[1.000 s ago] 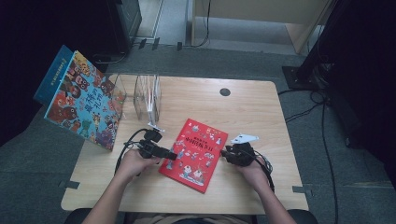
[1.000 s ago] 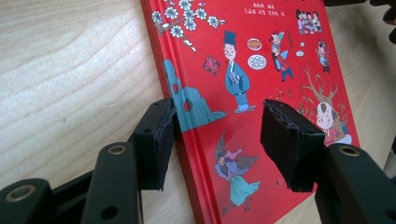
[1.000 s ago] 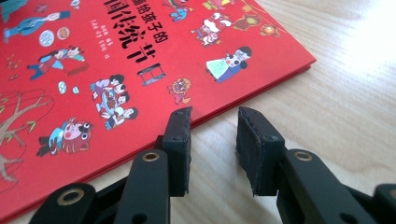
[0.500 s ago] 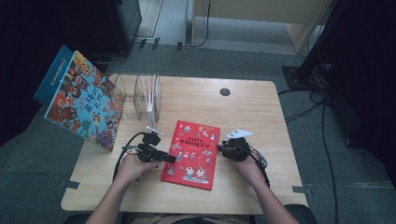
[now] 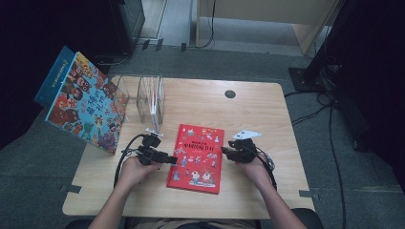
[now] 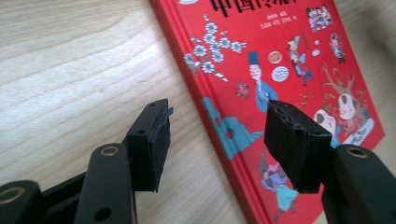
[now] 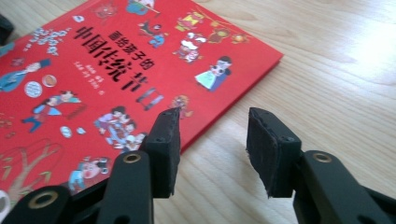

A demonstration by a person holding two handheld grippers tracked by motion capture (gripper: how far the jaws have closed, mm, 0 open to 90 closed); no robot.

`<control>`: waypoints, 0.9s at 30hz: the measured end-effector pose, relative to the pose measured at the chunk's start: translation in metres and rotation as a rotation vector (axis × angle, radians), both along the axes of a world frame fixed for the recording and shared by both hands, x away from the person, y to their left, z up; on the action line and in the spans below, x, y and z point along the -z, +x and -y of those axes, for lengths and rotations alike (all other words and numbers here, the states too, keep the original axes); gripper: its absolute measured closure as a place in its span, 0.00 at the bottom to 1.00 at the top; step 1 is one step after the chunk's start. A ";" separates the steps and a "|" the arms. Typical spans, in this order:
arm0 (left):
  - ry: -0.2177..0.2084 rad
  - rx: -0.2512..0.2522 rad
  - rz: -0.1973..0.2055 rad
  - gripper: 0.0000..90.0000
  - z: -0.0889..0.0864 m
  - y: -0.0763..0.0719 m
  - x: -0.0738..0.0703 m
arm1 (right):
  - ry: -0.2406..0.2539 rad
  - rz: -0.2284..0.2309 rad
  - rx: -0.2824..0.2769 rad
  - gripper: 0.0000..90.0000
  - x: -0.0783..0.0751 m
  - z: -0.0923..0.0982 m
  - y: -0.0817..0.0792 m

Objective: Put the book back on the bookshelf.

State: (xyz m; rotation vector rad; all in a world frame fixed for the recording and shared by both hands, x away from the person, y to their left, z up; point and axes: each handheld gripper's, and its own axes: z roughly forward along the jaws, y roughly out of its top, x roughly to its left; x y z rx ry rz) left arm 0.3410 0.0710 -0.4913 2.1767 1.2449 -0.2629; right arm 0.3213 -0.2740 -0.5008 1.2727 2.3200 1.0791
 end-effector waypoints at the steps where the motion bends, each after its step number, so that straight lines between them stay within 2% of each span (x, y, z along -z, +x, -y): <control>1: -0.001 -0.006 0.002 0.46 -0.001 0.001 0.000 | 0.004 -0.006 -0.001 0.59 0.000 -0.001 0.000; 8: -0.013 -0.013 0.032 0.46 -0.002 0.002 0.002 | 0.012 -0.049 -0.023 0.53 0.005 -0.016 -0.005; 11: -0.034 -0.024 0.019 0.44 0.000 0.001 0.003 | 0.023 -0.054 -0.019 0.52 0.006 -0.022 -0.008; 19: -0.026 0.017 0.017 0.46 0.014 -0.002 0.002 | 0.058 -0.103 0.010 0.47 0.007 -0.024 -0.015; 24: -0.031 0.003 0.024 0.40 0.020 -0.004 0.002 | 0.067 -0.116 0.010 0.46 0.008 -0.025 -0.020; 27: -0.012 -0.002 0.031 0.40 0.022 -0.005 0.002 | 0.072 -0.115 0.007 0.46 0.008 -0.024 -0.020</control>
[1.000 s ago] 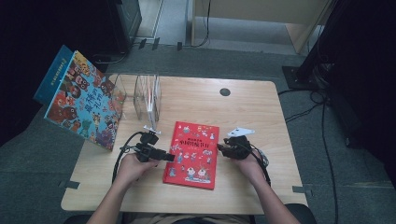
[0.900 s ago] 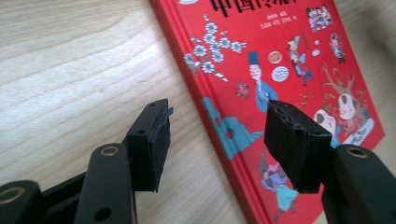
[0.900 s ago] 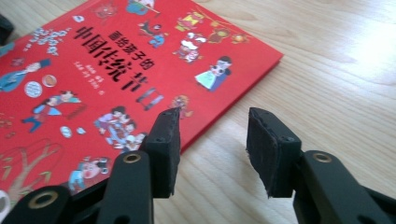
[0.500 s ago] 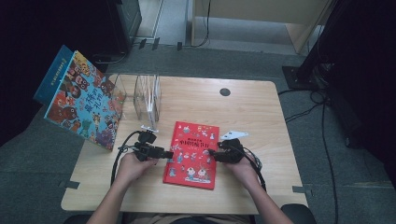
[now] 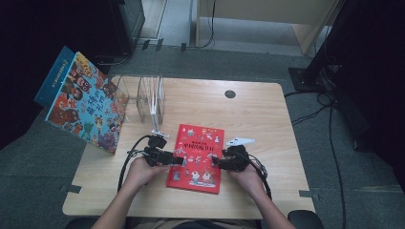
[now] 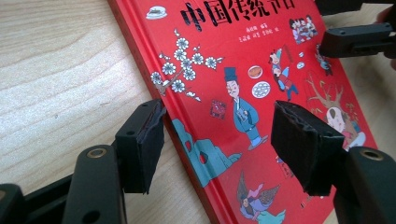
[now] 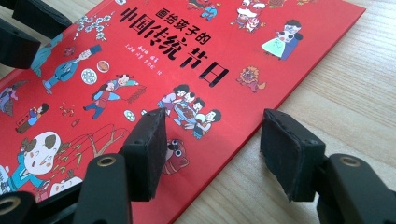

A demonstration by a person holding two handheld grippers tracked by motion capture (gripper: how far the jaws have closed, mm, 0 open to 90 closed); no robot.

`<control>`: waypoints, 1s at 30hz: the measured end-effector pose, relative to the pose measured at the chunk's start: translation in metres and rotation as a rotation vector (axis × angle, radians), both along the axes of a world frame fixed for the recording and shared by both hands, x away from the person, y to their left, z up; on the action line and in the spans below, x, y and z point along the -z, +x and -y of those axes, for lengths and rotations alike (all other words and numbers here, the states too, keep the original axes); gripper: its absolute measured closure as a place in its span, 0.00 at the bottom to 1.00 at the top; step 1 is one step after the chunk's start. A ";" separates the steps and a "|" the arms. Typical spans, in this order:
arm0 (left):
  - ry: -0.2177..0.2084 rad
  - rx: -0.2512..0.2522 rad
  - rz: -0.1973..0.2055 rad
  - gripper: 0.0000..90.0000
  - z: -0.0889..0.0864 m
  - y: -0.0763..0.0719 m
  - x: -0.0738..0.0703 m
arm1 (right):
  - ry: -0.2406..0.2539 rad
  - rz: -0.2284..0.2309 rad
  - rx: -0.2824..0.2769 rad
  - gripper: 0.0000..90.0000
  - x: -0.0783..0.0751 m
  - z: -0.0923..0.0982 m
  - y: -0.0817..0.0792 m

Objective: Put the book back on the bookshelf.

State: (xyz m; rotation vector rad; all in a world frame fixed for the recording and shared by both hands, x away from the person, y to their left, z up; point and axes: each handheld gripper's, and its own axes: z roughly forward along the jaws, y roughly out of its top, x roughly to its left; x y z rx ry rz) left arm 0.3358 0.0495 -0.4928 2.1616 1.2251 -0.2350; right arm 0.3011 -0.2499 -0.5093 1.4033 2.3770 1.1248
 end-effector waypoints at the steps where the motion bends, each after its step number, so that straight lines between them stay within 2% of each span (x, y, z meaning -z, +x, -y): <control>1: 0.015 -0.009 0.001 0.40 0.002 0.000 -0.001 | 0.002 0.001 -0.002 0.46 0.000 0.000 0.000; 5: 0.038 -0.006 -0.019 0.43 0.006 -0.002 -0.003 | 0.006 -0.008 0.008 0.47 0.000 0.003 0.001; 9: 0.014 -0.002 -0.054 0.44 0.006 0.000 -0.002 | -0.003 -0.020 0.011 0.49 -0.001 0.005 0.003; 13: 0.016 0.000 -0.053 0.43 0.006 0.000 -0.002 | -0.024 -0.046 0.014 0.49 -0.005 0.003 0.002; 16: 0.012 0.008 -0.065 0.42 0.005 0.001 -0.003 | -0.021 -0.091 0.043 0.51 -0.007 0.001 0.003; 21: 0.016 0.002 -0.061 0.42 0.007 0.000 -0.004 | -0.056 -0.148 0.079 0.51 -0.012 -0.004 0.008; 24: 0.049 0.012 -0.042 0.41 0.010 -0.002 -0.005 | -0.065 -0.184 0.116 0.52 -0.014 -0.008 0.012; 28: 0.035 0.024 -0.064 0.42 0.014 -0.004 -0.005 | -0.069 -0.225 0.179 0.53 -0.017 -0.008 0.020; 30: 0.035 0.036 -0.058 0.42 0.016 -0.004 -0.004 | -0.066 -0.248 0.196 0.55 -0.018 -0.005 0.024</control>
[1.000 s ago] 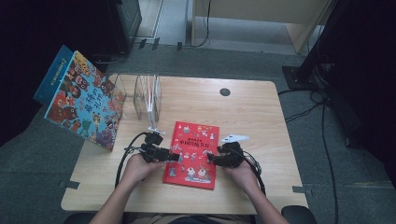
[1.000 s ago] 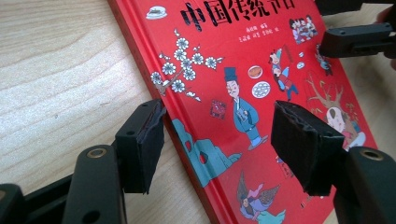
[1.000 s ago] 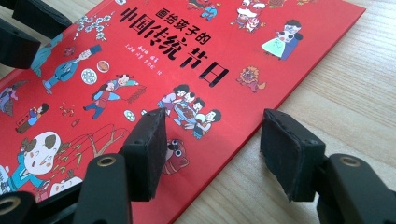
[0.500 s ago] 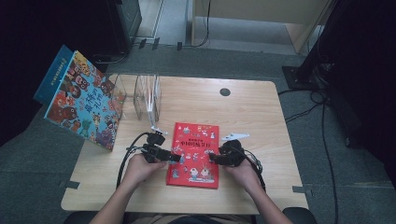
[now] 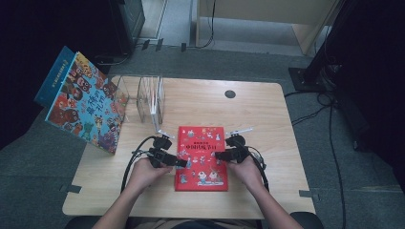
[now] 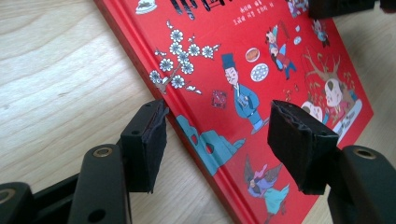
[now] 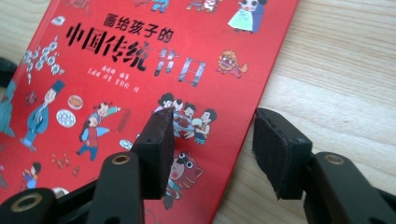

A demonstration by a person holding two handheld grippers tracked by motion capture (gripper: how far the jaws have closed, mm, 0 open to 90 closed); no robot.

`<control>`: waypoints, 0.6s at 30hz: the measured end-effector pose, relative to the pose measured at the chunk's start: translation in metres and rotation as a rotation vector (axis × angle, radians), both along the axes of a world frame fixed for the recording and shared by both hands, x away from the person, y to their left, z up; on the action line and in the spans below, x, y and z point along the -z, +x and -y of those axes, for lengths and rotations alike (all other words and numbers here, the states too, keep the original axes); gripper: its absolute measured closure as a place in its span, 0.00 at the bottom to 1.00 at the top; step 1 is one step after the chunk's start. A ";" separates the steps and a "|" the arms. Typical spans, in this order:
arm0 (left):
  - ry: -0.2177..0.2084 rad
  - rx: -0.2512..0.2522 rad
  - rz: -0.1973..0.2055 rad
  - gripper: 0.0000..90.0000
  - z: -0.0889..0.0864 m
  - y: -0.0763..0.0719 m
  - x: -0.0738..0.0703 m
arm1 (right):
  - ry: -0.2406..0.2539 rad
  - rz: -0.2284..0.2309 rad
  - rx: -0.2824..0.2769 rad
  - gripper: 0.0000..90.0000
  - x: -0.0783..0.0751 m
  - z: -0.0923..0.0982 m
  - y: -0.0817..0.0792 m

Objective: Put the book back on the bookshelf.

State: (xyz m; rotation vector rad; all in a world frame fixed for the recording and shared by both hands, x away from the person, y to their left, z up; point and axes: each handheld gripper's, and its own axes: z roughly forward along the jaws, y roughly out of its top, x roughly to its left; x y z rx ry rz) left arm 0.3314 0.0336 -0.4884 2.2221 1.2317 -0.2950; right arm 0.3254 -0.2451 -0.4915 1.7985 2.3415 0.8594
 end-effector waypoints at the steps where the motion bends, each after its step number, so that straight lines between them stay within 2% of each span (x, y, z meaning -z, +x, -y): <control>1: 0.002 0.003 -0.002 0.42 0.001 0.000 0.001 | 0.005 -0.014 0.009 0.56 -0.001 0.001 0.001; 6: -0.006 -0.002 -0.002 0.41 0.005 0.000 0.001 | 0.021 -0.088 0.004 0.55 -0.003 0.007 0.007; 11: 0.000 -0.010 0.003 0.41 0.007 0.001 0.001 | 0.028 -0.146 0.044 0.56 -0.006 0.008 0.011; 15: -0.003 -0.016 0.000 0.40 0.008 0.001 0.001 | 0.083 -0.203 0.083 0.56 -0.006 0.011 0.015; 18: -0.006 -0.022 -0.002 0.40 0.008 0.001 0.001 | 0.095 -0.228 0.102 0.57 -0.006 0.012 0.017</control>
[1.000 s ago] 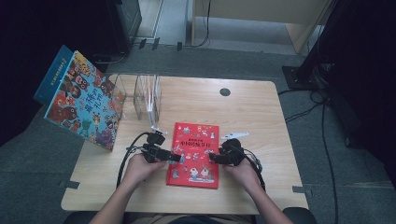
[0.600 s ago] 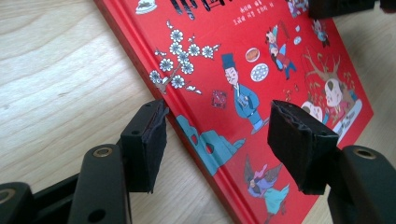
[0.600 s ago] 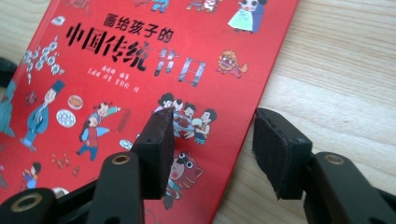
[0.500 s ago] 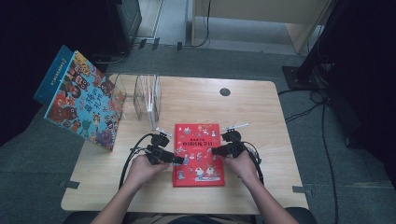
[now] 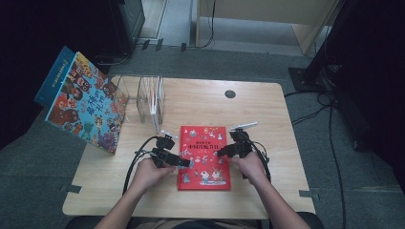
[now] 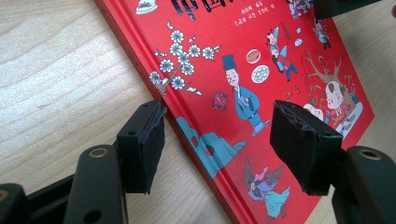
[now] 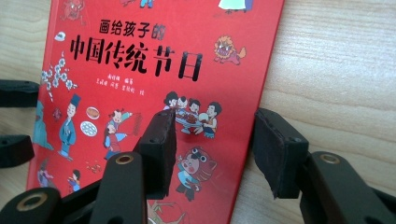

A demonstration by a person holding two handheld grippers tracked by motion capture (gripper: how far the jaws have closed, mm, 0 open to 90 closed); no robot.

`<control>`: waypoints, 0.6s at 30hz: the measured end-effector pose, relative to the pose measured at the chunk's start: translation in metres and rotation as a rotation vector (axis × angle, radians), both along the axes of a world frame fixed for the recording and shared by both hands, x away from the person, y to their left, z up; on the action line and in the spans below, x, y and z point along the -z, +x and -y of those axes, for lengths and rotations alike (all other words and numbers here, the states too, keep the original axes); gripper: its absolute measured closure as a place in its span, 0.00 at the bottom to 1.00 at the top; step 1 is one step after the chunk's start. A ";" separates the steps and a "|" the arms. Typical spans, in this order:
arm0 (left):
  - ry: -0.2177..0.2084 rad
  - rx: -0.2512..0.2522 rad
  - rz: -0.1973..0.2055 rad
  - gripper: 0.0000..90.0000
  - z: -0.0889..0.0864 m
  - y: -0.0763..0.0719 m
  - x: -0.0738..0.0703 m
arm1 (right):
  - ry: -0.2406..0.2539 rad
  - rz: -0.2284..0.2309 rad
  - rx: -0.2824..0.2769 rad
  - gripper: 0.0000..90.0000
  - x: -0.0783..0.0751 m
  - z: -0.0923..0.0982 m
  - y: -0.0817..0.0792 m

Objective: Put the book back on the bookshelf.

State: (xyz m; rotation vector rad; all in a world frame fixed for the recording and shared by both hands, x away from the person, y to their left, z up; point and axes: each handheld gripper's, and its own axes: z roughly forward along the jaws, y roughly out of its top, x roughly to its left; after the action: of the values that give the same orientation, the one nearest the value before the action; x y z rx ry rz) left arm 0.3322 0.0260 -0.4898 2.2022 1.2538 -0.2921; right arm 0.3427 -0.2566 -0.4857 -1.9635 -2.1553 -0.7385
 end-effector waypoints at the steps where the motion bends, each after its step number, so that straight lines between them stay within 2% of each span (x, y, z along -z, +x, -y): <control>1: -0.001 0.000 -0.001 0.40 0.000 0.000 0.000 | -0.002 -0.005 0.002 0.57 0.000 0.000 0.001; 6: -0.004 0.003 -0.003 0.40 -0.001 0.001 0.000 | -0.004 -0.030 -0.002 0.59 -0.002 0.001 0.002; 9: 0.005 0.010 0.016 0.40 -0.001 0.000 0.000 | 0.004 -0.034 -0.021 0.59 -0.002 0.002 0.002; 18: 0.005 0.006 0.007 0.39 0.000 0.000 0.000 | -0.009 -0.050 -0.034 0.59 -0.004 0.001 0.001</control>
State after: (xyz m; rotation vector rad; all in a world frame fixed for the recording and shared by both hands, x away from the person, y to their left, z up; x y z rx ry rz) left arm 0.3323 0.0260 -0.4896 2.2098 1.2460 -0.2832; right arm 0.3436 -0.2576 -0.4820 -1.9240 -2.1607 -0.6680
